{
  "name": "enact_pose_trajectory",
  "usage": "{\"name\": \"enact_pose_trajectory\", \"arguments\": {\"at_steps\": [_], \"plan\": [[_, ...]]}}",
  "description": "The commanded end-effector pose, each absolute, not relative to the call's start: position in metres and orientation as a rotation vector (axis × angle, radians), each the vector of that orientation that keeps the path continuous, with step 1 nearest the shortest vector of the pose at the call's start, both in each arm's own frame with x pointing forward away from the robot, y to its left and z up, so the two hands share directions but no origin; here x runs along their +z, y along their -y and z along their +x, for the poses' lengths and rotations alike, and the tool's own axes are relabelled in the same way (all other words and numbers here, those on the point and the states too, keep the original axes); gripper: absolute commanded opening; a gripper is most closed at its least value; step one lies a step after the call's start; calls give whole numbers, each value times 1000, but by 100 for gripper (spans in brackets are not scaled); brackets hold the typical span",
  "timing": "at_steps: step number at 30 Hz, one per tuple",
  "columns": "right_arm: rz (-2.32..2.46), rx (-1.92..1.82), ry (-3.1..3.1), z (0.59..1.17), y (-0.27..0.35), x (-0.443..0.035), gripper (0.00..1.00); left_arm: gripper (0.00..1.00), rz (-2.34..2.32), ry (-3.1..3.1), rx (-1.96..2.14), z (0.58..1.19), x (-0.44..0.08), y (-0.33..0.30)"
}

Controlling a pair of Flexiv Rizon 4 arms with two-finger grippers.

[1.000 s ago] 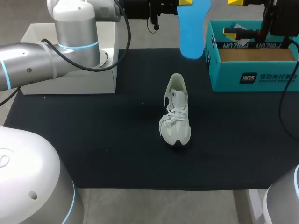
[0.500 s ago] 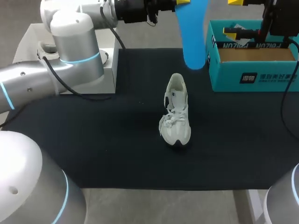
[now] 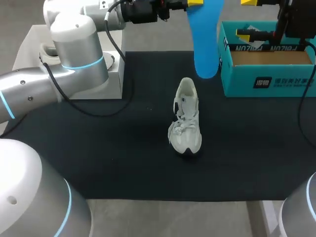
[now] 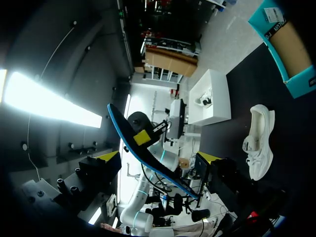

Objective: Take the shoe out of the shoebox, open the shoe tongue, remove and reinsert the insole, then place the shoe into the shoebox

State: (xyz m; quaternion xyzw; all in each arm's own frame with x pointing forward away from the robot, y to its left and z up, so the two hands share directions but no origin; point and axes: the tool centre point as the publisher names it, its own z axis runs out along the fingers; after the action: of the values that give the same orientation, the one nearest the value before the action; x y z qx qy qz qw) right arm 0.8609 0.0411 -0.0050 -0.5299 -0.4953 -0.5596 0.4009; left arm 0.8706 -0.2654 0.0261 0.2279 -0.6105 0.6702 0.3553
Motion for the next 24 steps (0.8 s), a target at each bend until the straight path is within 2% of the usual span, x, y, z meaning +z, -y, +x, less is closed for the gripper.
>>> {"name": "enact_pose_trajectory", "arguments": {"at_steps": [1, 10, 15, 17, 20, 24], "plan": [[-1344, -1415, 1252, 861, -42, -5, 100, 0, 208, 1825, 1503, 881, 25, 259], [-1344, -1415, 1252, 861, -42, -5, 100, 0, 208, 1825, 1503, 881, 25, 259], [-1344, -1415, 1252, 861, -42, -5, 100, 0, 10, 2243, 1814, 879, 27, 268], [-1344, -1415, 1252, 861, -42, -5, 100, 0, -79, 2312, 2059, 877, 30, 267], [-1344, -1415, 1252, 861, -42, -5, 100, 0, -59, 2264, 2197, 874, 31, 265], [-1344, -1415, 1252, 861, -42, -5, 100, 0, -18, 2247, 2182, 874, 31, 266]]}}
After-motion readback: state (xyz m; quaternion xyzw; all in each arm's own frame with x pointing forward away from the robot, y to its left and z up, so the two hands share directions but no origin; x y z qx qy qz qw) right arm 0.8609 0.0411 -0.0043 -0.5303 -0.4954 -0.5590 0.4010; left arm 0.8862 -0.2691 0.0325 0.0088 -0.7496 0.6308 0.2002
